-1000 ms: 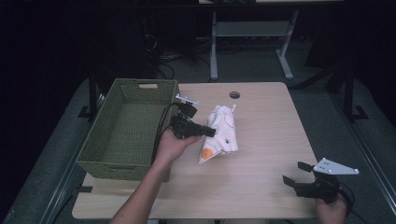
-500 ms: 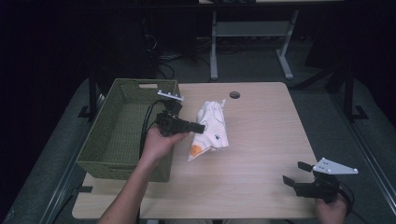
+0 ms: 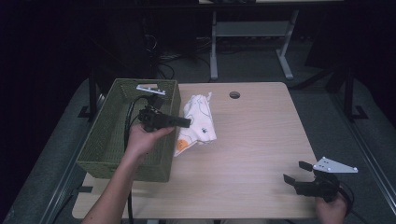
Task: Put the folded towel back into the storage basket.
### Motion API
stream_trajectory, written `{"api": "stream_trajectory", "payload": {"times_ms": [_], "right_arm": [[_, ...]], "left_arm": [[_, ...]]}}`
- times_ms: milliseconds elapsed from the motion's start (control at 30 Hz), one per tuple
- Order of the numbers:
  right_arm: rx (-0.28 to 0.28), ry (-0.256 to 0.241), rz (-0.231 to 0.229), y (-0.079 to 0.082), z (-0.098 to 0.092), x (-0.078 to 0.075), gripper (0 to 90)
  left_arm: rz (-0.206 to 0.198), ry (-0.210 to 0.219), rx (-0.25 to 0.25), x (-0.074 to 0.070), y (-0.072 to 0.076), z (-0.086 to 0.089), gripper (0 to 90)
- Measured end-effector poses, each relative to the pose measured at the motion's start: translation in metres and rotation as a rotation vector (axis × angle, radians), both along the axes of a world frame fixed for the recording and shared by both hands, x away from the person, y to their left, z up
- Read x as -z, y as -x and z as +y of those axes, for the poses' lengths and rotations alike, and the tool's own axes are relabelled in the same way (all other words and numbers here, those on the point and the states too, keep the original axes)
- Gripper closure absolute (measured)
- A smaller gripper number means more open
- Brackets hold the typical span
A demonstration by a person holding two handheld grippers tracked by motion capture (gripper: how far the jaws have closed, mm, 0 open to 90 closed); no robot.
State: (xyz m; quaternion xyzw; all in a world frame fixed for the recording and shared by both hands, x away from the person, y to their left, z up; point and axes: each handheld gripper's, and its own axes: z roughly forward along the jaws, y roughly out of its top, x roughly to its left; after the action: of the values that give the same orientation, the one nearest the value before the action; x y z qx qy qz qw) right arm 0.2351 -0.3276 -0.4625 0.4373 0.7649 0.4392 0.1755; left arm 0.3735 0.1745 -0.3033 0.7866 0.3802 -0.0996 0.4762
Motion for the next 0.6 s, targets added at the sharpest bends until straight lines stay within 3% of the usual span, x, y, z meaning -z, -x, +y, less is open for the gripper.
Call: {"api": "stream_trajectory", "payload": {"times_ms": [367,600], "right_arm": [[0.01,-0.002,0.005,-0.001,-0.001,0.001,14.0],[0.019,-0.003,0.006,-0.002,-0.002,0.002,14.0]], "left_arm": [[-0.001,0.015,-0.02,-0.009,-0.003,0.019,81.3],[0.001,0.026,-0.053,-0.013,-0.004,0.04,81.3]]}}
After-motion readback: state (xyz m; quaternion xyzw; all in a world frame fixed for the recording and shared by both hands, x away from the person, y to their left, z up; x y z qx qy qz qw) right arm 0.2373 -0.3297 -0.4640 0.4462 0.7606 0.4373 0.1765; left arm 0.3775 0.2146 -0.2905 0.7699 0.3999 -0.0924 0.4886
